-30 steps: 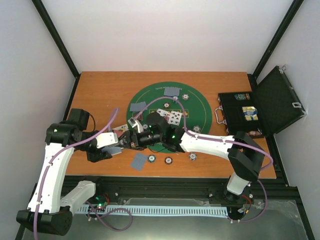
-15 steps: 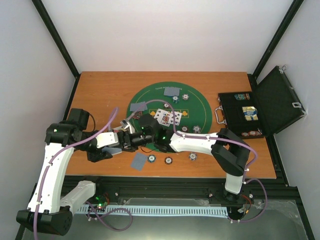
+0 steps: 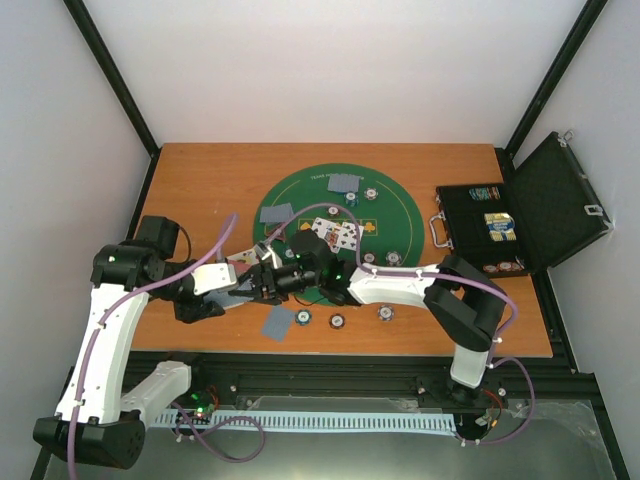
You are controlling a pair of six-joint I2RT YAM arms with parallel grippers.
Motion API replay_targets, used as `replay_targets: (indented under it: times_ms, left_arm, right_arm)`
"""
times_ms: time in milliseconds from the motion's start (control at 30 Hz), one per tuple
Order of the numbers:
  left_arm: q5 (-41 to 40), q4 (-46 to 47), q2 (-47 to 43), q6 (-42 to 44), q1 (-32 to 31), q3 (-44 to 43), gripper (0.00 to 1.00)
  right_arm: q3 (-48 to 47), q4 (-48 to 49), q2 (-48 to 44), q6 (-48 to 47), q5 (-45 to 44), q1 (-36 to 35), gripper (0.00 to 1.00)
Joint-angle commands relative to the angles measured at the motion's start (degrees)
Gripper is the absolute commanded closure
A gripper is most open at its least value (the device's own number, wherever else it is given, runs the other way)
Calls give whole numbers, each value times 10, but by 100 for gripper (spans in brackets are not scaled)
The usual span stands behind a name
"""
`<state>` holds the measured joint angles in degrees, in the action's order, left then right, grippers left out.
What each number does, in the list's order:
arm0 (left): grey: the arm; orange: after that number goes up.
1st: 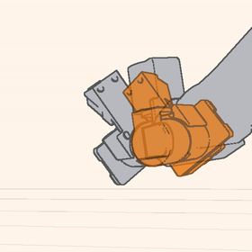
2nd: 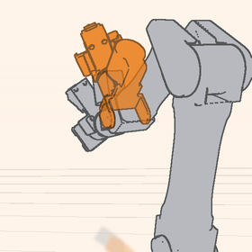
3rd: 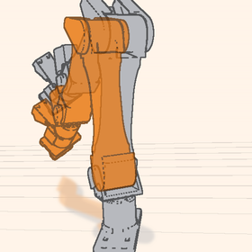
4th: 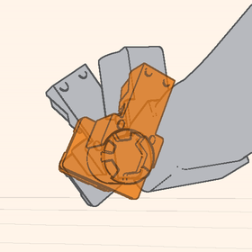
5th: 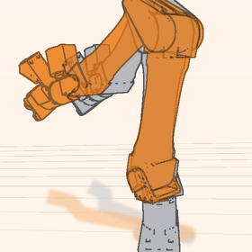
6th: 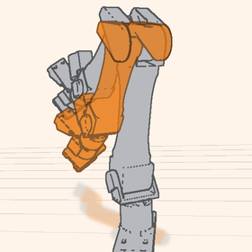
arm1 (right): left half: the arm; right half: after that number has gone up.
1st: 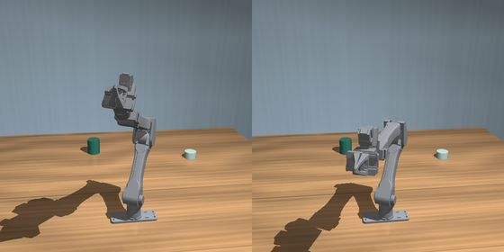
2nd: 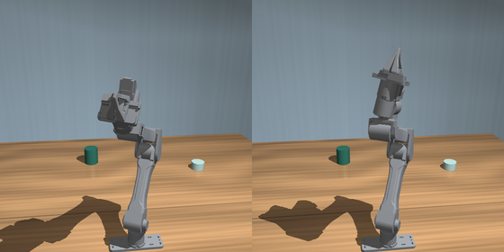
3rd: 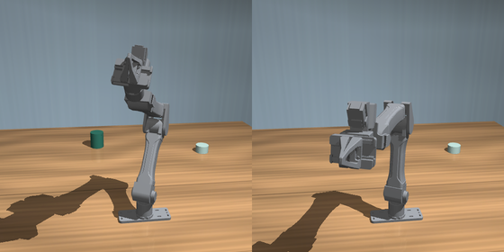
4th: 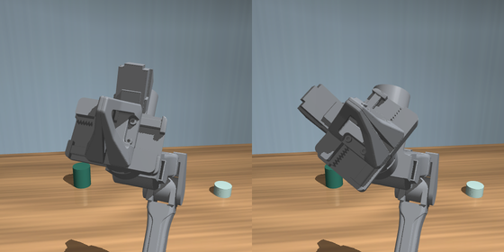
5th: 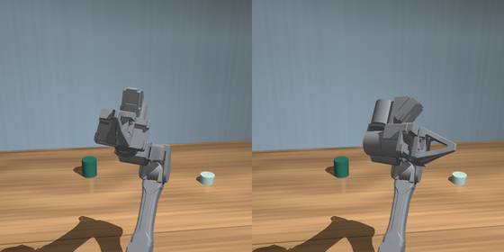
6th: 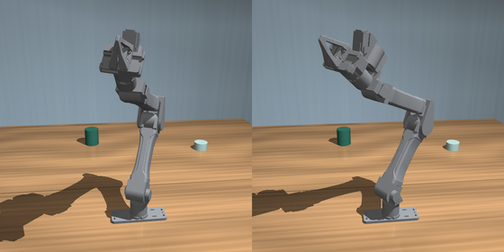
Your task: Distribute texas hold em gaming equipment
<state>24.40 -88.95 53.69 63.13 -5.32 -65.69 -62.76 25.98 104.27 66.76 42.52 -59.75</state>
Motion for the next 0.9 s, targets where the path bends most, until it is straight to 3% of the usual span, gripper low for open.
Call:
replay_targets:
  times_ms: [0,500,733,867]
  left_arm:
    - [16,-10,-4,-6,-1,-26,99]
    - [9,-8,-5,-5,-1,-18,99]
    - [5,-7,-8,-4,-1,-14,99]
    - [3,-10,-9,-3,-1,-16,99]
  right_arm:
    - [19,-31,-25,-16,-17,19,36]
    - [22,-107,-94,-48,-47,39,96]
    - [36,-179,-155,-81,-43,105,97]
    - [20,-282,-177,-162,-27,213,97]
